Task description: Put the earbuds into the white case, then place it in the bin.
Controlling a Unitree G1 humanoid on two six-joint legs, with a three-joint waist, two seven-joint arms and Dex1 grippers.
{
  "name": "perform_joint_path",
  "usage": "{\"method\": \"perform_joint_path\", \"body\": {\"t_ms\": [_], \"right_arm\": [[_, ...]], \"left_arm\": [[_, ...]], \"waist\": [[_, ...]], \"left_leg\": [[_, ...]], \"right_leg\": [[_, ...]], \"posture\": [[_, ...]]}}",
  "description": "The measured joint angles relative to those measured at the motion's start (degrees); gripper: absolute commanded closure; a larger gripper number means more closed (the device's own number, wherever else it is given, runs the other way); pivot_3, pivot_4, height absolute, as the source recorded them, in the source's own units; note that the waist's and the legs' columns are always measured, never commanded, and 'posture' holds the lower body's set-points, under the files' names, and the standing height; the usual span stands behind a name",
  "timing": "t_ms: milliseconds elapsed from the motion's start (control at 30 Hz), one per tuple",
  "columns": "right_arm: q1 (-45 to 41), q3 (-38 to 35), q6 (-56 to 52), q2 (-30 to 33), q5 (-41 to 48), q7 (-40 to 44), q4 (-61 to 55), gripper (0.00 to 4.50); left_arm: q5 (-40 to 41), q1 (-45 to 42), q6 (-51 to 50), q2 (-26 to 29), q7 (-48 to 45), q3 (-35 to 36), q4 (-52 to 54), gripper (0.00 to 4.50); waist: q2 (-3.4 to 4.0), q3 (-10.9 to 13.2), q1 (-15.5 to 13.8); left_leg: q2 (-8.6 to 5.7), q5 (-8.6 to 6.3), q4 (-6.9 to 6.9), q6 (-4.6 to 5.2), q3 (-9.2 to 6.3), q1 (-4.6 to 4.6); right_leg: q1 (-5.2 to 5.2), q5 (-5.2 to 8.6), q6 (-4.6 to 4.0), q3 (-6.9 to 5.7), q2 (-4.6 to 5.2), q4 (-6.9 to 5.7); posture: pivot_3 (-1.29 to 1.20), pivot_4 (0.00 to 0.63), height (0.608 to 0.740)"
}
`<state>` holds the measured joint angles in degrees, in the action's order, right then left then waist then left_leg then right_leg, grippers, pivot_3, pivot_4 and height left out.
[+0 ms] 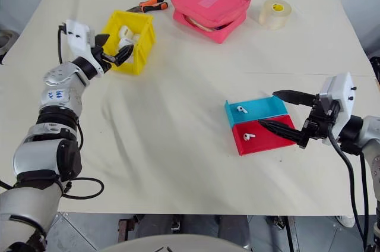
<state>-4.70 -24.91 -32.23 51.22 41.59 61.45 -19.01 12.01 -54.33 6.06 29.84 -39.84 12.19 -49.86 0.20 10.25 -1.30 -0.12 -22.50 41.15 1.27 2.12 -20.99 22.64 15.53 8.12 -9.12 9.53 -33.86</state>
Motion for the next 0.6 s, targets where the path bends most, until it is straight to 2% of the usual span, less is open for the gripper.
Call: {"method": "perform_joint_path", "body": {"t_ms": [200, 333, 467, 600], "right_arm": [[-2.1, 1.4, 1.4, -0.3, -0.2, -0.2, 1.6, 0.00], [-4.3, 4.6, 3.0, -0.7, -1.4, 0.8, 5.3, 0.00], [-6.0, 7.1, 4.7, -0.5, -3.2, 4.8, 10.5, 0.00], [-6.3, 8.8, 6.1, 1.2, -4.8, 9.2, 13.3, 0.00]], "left_arm": [[8.2, 16.3, -6.4, 4.7, -7.9, 2.2, 28.2, 0.01], [12.9, 27.9, -10.5, 6.9, -10.2, 5.0, 40.3, 0.01], [17.3, 40.2, -13.9, 8.7, -13.6, 8.4, 47.8, 0.01], [19.5, 46.2, -15.9, 9.6, -15.1, 11.5, 50.4, 0.01]], "waist": [[0.01, 0.0, 0.5], [0.01, 0.0, 0.6], [0.01, 0.0, 0.0], [0.02, 0.0, -0.3]], "left_leg": [[0.07, 0.00, -0.03, -0.01, 0.01, 0.08], [0.07, 0.00, -0.04, -0.02, 0.01, 0.15], [0.08, -0.01, -0.02, -0.03, 0.01, 0.15], [0.08, -0.01, 0.00, -0.03, -0.01, 0.16]], "right_leg": [[-0.01, 0.00, 0.00, 0.04, -0.01, -0.02], [-0.06, 0.00, -0.01, 0.08, 0.00, -0.01], [-0.09, 0.00, -0.01, 0.08, 0.00, 0.01], [-0.13, 0.00, -0.01, 0.08, 0.00, 0.03]], "posture": [[0.00, 0.150, 0.740], [0.00, 0.150, 0.740], [0.00, 0.150, 0.740], [0.00, 0.150, 0.740]]}}
